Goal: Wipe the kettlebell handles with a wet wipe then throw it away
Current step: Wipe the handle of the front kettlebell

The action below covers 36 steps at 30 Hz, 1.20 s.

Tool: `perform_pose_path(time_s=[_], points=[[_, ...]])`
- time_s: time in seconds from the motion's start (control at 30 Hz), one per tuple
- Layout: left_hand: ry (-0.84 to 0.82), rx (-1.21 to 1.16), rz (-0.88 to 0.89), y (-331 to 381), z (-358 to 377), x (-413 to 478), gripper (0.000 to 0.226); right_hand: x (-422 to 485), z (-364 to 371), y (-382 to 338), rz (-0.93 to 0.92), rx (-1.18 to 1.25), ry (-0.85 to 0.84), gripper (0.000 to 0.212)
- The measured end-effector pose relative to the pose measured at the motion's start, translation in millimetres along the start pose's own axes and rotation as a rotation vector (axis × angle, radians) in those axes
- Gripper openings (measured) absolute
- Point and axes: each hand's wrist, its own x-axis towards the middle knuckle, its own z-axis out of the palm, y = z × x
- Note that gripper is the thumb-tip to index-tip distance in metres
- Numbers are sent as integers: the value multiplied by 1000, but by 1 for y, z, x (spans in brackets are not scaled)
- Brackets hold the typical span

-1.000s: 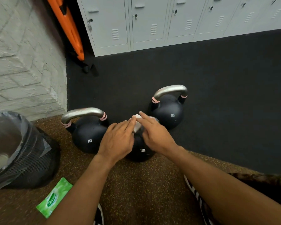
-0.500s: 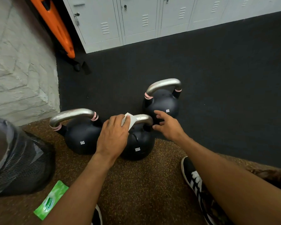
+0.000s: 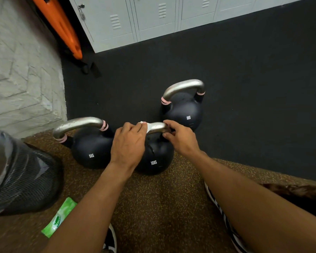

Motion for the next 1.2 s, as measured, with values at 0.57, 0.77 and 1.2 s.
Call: perform_pose_path(time_s=[0.57, 0.77, 1.2], points=[[-220, -266, -90, 1, -20, 22, 37, 0, 7, 12, 131, 127, 19, 53], [-170, -167, 22, 7, -13, 21, 32, 3, 7, 15, 143, 154, 66, 51], [-165, -205, 25, 0, -21, 21, 37, 3, 3, 10, 92, 80, 45, 48]])
